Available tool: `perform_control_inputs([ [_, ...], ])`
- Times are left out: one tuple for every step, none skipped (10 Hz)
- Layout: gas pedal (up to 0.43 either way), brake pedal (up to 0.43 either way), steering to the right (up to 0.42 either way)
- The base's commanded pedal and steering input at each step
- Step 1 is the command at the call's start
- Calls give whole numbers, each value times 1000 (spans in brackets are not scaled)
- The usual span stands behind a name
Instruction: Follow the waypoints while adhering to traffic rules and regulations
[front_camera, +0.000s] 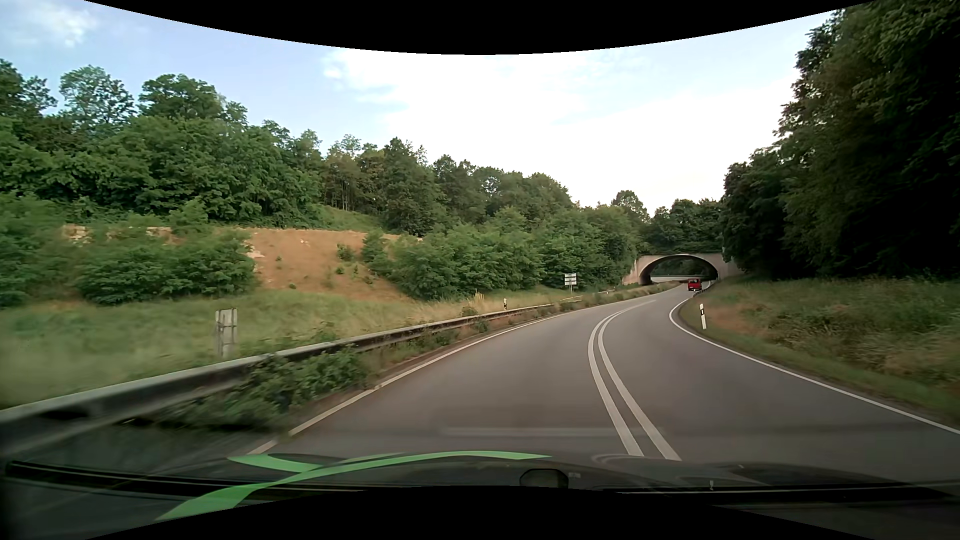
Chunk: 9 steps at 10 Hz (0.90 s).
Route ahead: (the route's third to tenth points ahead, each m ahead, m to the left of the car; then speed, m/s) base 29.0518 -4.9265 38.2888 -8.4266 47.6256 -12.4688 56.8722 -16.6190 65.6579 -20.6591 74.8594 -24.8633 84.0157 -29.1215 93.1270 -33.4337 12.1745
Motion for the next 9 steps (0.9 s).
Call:
perform_control_inputs([
  [248,0,50],
  [248,0,50],
  [248,0,50],
  [248,0,50],
  [248,0,50],
  [248,0,50],
  [248,0,50],
  [248,0,50],
  [248,0,50],
])
